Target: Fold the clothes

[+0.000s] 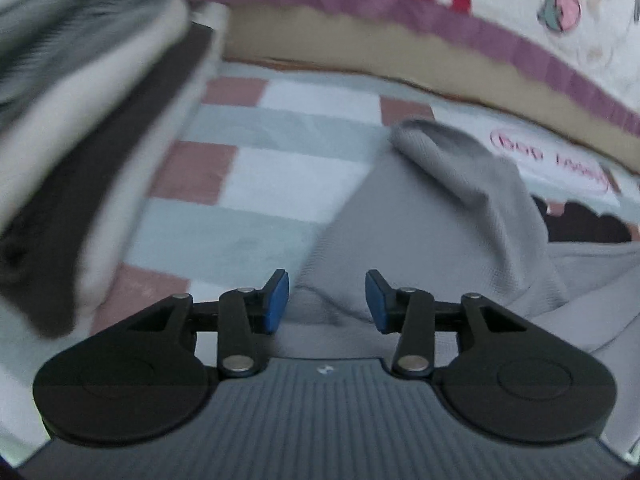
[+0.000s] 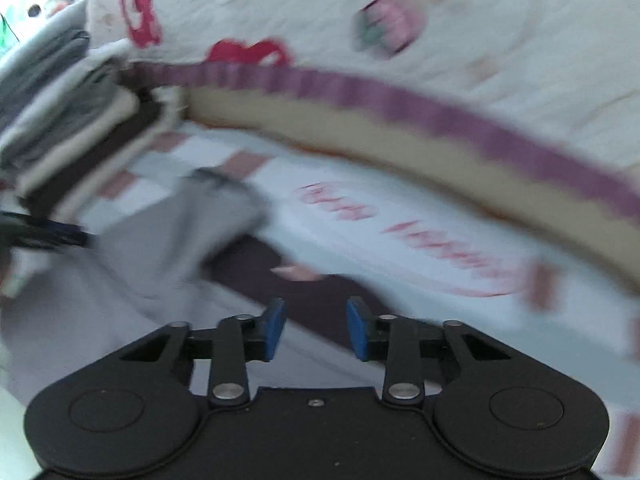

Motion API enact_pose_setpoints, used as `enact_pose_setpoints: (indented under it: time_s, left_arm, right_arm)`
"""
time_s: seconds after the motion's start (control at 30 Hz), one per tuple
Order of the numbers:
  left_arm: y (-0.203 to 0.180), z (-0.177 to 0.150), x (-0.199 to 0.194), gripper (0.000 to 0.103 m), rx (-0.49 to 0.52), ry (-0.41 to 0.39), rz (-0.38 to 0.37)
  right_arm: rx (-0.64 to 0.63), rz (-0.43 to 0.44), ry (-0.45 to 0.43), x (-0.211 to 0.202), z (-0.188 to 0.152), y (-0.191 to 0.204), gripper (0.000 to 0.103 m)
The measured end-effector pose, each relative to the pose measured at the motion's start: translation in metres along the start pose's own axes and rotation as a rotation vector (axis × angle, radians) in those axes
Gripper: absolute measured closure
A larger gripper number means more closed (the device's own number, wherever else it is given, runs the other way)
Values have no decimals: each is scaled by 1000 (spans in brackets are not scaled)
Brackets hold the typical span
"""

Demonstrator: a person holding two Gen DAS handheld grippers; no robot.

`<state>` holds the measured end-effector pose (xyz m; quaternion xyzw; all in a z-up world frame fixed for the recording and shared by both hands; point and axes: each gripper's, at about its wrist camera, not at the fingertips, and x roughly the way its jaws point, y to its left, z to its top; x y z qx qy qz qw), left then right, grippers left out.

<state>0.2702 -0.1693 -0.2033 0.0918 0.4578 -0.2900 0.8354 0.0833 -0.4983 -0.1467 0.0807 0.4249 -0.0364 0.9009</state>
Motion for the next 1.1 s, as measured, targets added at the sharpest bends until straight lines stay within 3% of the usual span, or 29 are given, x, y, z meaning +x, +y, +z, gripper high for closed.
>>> enact_pose_setpoints:
  time_s: [0.17,0.23,0.3,0.47,0.53,0.6,0.63,0.67,0.7,0.8,0.87,0.97,1.1]
  left_arm:
    - [0,6,22,57,36,53,9]
    - [6,9,21,54,-6,54,-30]
    - [10,11,24,54,-20,55,-52]
    - [-7,10,31,57,142,34,-32]
    - [-13,10,33,55,188,14,-16]
    - [-15,13,36,60,210,7,-18]
    - [-15,16,36,72,219,5,-27]
    - [-16,18,36,102,233,2,-27]
    - [-18,20,35,102,249,-4,-19]
    - [-16,22,22,102,232,-69,29]
    - [-8,25,17,102,156,-94,29]
    - [4,26,25,102,25,-62,20]
    - [6,23,35,102,-14,-28,99]
  right_arm:
    - [41,88,13,48,12,21,73]
    - [58,123,18,68,17,30,56]
    - [74,158,23,87,22,38,49]
    - [114,247,37,135,34,59,48]
    - [123,290,50,152,40,62,36]
    - [71,307,30,161,48,69,36]
    - [33,307,8,161,51,72,53]
    - [8,308,-19,159,54,72,78]
    - [-18,309,-47,156,57,73,96]
    - [-46,307,-166,137,66,63,98]
    - [-21,291,-194,132,70,51,98]
    - [2,260,-151,143,69,38,99]
    - [-40,197,-102,160,70,43,99]
